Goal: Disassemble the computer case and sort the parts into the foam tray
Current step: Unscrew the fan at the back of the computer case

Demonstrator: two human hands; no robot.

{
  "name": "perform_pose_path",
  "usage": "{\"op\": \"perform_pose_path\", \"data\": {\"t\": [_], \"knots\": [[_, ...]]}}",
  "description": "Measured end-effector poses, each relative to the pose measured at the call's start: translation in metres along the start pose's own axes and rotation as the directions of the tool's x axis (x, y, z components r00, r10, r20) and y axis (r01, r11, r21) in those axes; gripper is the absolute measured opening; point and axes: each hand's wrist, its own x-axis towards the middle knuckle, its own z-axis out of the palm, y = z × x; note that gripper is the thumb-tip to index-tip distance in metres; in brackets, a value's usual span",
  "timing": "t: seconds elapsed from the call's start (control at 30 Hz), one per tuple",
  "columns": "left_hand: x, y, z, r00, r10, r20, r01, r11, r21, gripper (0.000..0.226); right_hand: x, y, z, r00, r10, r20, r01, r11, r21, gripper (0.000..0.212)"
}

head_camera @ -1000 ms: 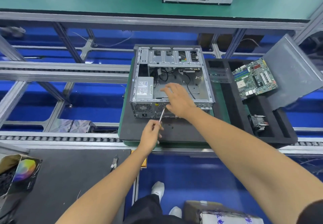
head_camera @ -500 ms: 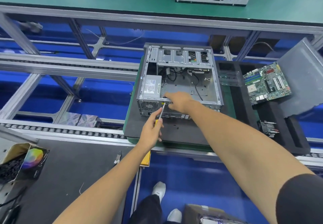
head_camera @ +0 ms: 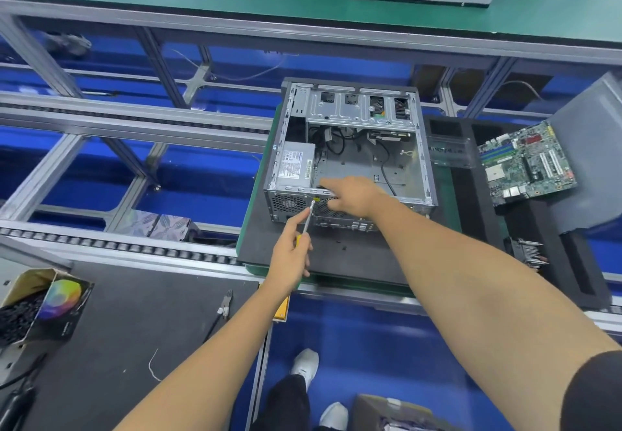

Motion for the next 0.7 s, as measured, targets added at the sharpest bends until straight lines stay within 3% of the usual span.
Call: {"op": "perform_pose_path", "data": {"t": [0.5, 0.7], "knots": [[0.0063, 0.0038, 0.0023, 0.999, 0.044, -0.002, -0.044, 0.998, 0.04, 0.053, 0.0002, 0.0021, 0.0031, 0.999, 0.037, -0.033, -0.035, 0.998, 0.061, 0.03], [0.0048, 0.0025, 0.0032, 0.997, 0.079, 0.002, -0.079, 0.996, 0.042, 0.053, 0.002, 0.0049, 0.0063, 0.998, 0.045, -0.035, -0.043, 0.998, 0.047, 0.022]]}}
